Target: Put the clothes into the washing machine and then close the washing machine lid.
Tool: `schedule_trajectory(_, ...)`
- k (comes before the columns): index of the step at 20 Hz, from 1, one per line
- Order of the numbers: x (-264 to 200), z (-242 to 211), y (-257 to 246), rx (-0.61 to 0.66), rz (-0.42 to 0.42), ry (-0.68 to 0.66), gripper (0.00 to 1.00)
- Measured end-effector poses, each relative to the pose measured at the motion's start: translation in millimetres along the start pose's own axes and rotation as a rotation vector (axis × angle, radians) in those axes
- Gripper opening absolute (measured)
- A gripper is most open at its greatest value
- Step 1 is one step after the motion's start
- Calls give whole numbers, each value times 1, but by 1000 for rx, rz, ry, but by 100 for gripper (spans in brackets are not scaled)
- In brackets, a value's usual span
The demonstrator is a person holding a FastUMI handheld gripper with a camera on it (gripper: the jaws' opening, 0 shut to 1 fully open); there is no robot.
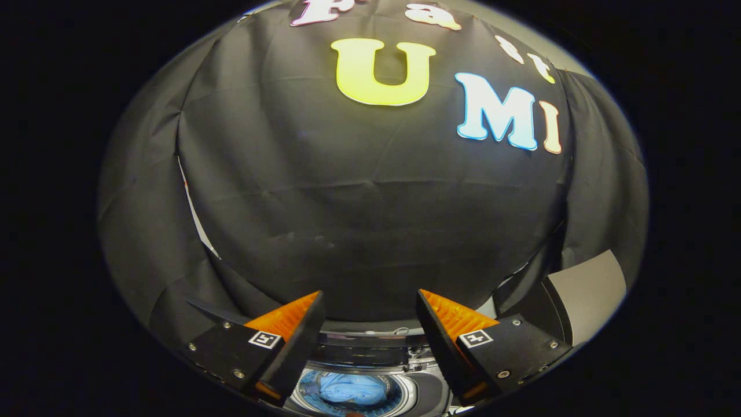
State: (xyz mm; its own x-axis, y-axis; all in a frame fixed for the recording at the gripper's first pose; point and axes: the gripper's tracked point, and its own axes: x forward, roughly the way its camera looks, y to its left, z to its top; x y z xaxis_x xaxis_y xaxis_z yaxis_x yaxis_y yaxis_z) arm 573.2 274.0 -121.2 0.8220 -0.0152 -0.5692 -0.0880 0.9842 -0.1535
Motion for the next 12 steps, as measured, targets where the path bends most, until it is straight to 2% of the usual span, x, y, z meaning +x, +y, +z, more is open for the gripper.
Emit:
schedule_trajectory(4,-1,-7,4,80,31,-24,96)
schedule_trajectory(12,-9,-9,8,69,65,-86,96)
